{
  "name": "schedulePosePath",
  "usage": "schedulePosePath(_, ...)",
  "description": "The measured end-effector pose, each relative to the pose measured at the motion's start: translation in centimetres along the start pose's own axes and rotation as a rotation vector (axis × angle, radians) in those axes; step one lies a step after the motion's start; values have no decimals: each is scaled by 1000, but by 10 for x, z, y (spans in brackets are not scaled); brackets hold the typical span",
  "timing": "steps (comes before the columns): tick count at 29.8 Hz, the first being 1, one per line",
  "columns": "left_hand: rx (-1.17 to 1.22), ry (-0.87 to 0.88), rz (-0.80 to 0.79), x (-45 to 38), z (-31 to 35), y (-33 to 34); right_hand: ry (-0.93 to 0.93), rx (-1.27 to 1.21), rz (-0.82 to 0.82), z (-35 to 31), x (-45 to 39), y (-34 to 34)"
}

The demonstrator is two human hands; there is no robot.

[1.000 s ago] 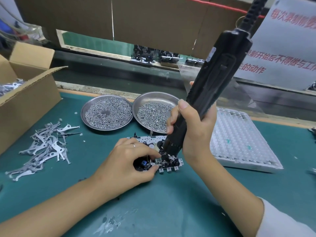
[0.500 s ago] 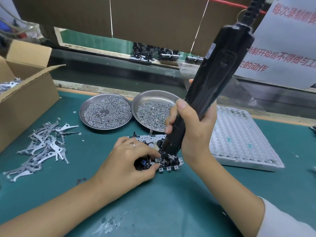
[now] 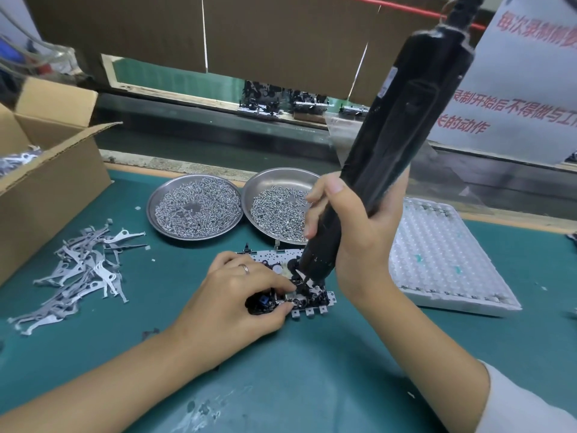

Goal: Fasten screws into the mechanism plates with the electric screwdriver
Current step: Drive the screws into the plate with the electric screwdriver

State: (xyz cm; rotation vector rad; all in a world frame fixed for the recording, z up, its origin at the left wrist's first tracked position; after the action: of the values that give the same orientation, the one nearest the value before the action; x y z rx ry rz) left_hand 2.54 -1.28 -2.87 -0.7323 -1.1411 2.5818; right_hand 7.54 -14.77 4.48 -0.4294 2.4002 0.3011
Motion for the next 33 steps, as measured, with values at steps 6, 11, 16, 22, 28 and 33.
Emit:
schedulePosePath(6, -3, 21, -4, 2, -1, -1, -98, 19, -4, -18, -14, -7)
schedulePosePath(11, -20, 19, -5, 1, -1, -2, -122, 49, -10, -25, -19, -8)
schedulePosePath(16, -22, 11, -16, 4, -1, 0, -85, 202, -13, -27, -18, -7)
schedulePosePath(22, -29, 5, -6, 9, -5, 2, -50, 333, 12, -29, -19, -9)
schedulePosePath(28, -47, 41, 18, 2, -5, 1, 70, 334, 91, -37, -25, -21)
schedulePosePath(33, -49, 50, 27, -1, -5, 1, 124, 201, 81, -56, -39, -24)
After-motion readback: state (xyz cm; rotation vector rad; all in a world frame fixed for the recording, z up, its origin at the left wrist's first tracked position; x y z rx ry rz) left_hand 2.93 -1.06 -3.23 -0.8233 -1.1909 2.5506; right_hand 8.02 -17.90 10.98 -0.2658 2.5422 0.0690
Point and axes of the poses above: each hand's wrist, its own x-axis away from the middle knuckle, its own y-axis out of the palm, z = x × y, the point moved 1 cm from there along -x, towards the middle knuckle, and after that the axes turned 14 degrees about -z, right-handed, at the moved point
